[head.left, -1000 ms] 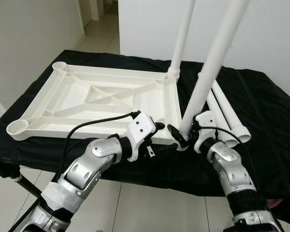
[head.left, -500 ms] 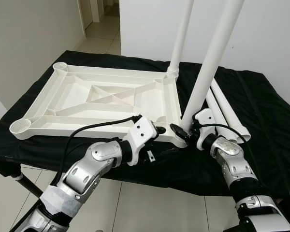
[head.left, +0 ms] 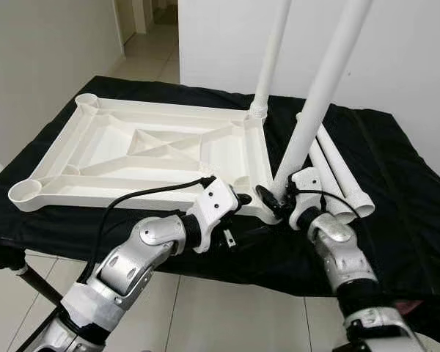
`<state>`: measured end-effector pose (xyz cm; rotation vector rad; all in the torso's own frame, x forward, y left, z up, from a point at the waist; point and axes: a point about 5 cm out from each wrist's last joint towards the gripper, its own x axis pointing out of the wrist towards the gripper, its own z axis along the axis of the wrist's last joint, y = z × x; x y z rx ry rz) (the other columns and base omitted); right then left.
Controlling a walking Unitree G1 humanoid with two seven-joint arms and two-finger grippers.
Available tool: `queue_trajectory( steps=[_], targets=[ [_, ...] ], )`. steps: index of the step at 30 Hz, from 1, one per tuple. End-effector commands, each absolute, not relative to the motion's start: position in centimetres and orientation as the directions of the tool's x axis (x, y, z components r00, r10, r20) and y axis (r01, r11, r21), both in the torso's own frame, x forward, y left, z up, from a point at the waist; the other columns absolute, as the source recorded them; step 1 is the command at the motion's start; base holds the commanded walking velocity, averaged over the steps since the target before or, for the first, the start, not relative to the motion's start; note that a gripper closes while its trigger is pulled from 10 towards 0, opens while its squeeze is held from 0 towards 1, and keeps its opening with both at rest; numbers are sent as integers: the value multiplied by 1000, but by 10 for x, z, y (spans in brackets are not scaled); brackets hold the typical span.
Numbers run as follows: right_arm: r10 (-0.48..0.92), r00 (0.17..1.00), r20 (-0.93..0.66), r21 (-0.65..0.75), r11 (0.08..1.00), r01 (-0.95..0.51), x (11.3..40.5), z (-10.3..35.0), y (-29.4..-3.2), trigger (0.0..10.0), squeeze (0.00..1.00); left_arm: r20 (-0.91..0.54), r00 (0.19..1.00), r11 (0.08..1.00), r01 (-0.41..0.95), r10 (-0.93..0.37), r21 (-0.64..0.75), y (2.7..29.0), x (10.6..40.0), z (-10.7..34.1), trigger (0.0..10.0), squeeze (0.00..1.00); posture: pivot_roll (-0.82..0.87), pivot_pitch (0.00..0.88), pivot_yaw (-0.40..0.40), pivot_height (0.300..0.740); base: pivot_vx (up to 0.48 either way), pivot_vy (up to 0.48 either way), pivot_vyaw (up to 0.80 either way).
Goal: Building children table
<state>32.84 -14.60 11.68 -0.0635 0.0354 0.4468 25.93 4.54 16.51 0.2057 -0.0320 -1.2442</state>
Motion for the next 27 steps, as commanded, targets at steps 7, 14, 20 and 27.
queue_trajectory(
  steps=[7, 14, 20, 27],
  targets=[
    [217, 962, -164, 56, 976, -211, 309, 96, -133, 10000, 0, -100, 288, 266, 946, -953, 187, 45, 258, 166, 10000, 0, -61, 0, -50, 740, 0, 0, 0],
    [75, 984, -164, 96, 994, -60, 295, 100, -119, 10000, 0, -103, 288, 265, 945, -952, 194, 47, 260, 167, 10000, 0, -63, 0, -50, 740, 0, 0, 0],
    [54, 985, -164, 94, 995, -39, 294, 103, -119, 10000, 0, -105, 287, 263, 944, -952, 198, 47, 261, 167, 10000, 0, -60, 0, -48, 740, 0, 0, 0],
    [91, 988, -126, 110, 991, -77, 295, 109, -118, 10000, 1000, -109, 285, 260, 944, -952, 203, 49, 261, 168, 10000, 0, -51, 0, -53, 740, 0, 0, 0]
  ],
)
